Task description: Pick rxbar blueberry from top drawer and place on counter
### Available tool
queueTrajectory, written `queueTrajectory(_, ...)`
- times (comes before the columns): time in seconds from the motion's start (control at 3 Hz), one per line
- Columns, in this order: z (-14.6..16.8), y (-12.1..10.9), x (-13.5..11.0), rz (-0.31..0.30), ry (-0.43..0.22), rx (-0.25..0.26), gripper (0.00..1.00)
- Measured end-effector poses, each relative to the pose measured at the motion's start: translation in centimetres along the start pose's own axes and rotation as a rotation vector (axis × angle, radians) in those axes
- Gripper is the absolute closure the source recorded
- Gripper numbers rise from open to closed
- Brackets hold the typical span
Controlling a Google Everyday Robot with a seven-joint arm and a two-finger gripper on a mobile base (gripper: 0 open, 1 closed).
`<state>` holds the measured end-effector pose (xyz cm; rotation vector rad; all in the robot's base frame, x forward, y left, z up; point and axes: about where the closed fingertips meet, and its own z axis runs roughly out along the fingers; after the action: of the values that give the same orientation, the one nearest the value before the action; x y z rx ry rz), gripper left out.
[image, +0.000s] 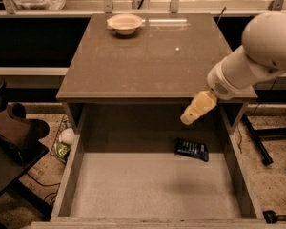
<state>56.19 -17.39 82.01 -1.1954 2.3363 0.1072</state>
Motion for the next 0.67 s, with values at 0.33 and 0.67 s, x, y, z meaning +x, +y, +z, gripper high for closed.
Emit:
queueTrajectory(0.33, -2.4, 3.8, 5.0, 0.038, -0.062, -0.014, 0.0)
queueTrajectory(0.67, -2.3, 8.4, 10.1, 0.071, -0.11, -0.064, 0.0)
